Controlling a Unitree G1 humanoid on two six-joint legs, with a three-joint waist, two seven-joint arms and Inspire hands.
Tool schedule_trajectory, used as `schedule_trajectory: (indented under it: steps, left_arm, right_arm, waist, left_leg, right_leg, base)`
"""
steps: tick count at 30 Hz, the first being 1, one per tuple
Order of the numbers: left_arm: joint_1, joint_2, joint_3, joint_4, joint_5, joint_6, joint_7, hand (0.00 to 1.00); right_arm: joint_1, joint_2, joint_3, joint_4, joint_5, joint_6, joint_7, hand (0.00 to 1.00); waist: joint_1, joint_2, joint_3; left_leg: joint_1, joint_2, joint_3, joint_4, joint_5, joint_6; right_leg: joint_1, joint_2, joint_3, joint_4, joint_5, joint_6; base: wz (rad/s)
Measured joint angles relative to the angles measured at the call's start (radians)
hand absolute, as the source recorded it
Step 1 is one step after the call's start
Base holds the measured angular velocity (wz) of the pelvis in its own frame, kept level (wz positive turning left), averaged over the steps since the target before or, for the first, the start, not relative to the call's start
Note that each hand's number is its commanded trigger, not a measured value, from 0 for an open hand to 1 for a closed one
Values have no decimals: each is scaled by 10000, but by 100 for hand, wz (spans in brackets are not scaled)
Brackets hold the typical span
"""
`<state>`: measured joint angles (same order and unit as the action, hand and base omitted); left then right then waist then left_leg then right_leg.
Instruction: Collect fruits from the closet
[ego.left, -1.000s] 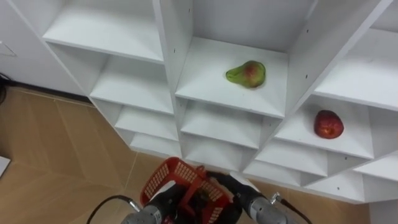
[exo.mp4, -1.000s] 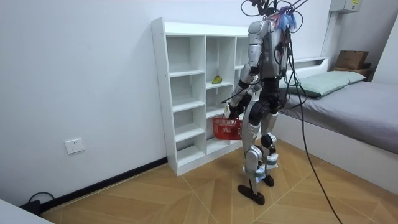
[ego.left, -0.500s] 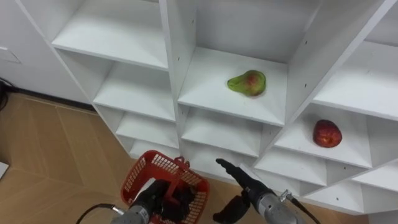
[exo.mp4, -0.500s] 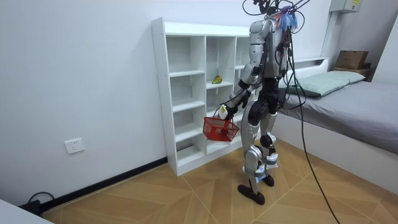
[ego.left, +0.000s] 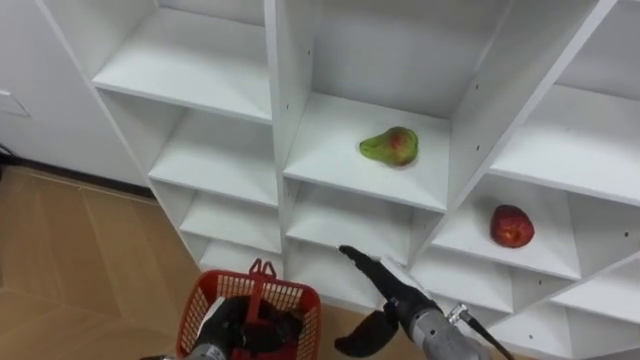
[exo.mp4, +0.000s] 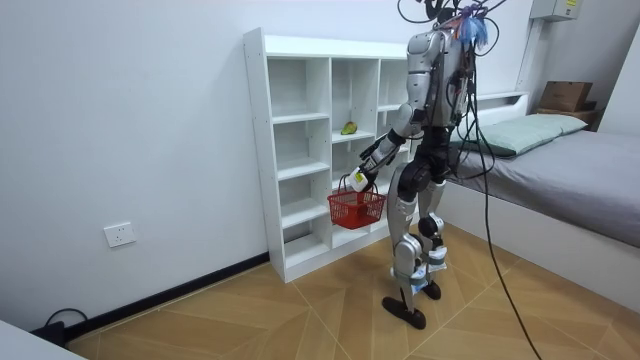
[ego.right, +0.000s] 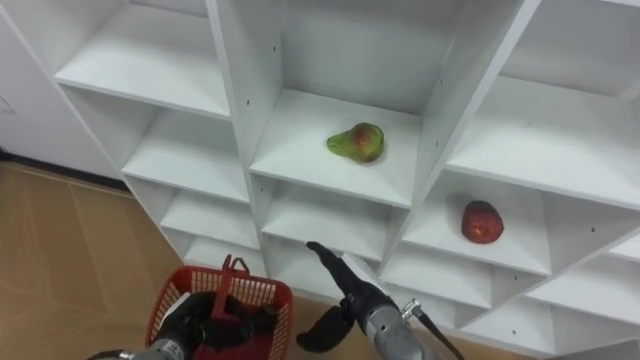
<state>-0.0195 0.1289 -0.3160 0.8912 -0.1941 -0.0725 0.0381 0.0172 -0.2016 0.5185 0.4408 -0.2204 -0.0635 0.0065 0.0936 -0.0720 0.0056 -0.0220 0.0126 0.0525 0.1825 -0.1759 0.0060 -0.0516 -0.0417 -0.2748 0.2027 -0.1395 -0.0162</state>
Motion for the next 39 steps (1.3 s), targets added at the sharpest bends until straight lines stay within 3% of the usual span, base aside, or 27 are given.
schedule_trajectory:
  steps: [4, 8, 12, 17, 23, 28, 30, 34, 39]
  left_arm:
    - [118, -34, 4, 3, -126, -7, 198, 100]
    - [149, -30, 191, 47, -424, -7, 308, 100]
    - [156, -22, 330, 32, -557, -7, 417, 100]
    - [293, -27, 841, 23, -492, -15, 348, 100]
    - [533, -14, 1221, 47, -453, -13, 143, 100]
    - [723, 76, 1581, 13, -265, -9, 113, 100]
    - [723, 186, 1576, -118, -261, -6, 126, 100]
    - [728, 313, 1564, -169, -188, 1, 194, 100]
    - [727, 414, 1588, -191, 368, 274, 126, 100]
  right_arm:
    - [20, -168, -8, -1197, -192, -22, -263, 0]
    - [7, -460, -59, -2282, -609, -31, -704, 0]
    - [-186, -503, -308, -2928, -688, -90, -963, 0]
    - [-177, -549, -871, -3365, -906, -118, -1174, 0]
    - [-192, -585, -1705, -3852, -1317, -127, -1436, 0]
    - [-668, -741, -2389, -4469, -827, -124, -1790, 0]
    - [-966, -870, -2441, -4470, -662, -127, -2089, 0]
    - [-1219, -989, -2467, -4100, -161, -254, -2368, 0]
    - [-1907, -1211, -2490, -2899, 513, -181, -2458, 0]
  waist:
    - [1, -100, 64]
    - [12, -103, 69]
    - [-16, -137, 86]
    - [134, -350, 156]
    - [222, -684, 65]
    - [242, -854, 58]
    - [234, -975, 117]
    - [236, -1146, 92]
    - [429, -1257, 151]
  left_leg:
    - [28, 9, 16, -27, -3, 4]
    - [171, 22, -28, -161, -4, 5]
    - [335, 37, -52, -186, -6, 3]
    - [514, 38, -28, -227, -7, 3]
    - [526, 17, -48, -207, -10, 7]
    - [718, 23, -97, -225, -14, 6]
    - [785, 31, -136, -224, -17, 1]
    - [875, 25, -362, -220, -49, -8]
    - [800, 32, -431, -193, -55, -13]
  right_leg:
    - [-18, 24, 70, -13, 8, -12]
    - [81, 54, 148, -12, 8, -12]
    - [210, 75, 216, -14, 2, -3]
    - [362, 80, 263, -18, -5, 2]
    - [526, 88, 269, -177, -8, 1]
    - [737, 105, 234, -199, -11, 5]
    - [822, 120, 214, -222, -10, 5]
    - [1073, 120, -23, -340, -10, 6]
    - [1051, 112, -174, -329, -8, 5]
  base:
    - [-2]
    - [-2]
    - [0]
    - [-1]
    - [3]
    - [3]
    - [8]
    - [15]
    - [7]
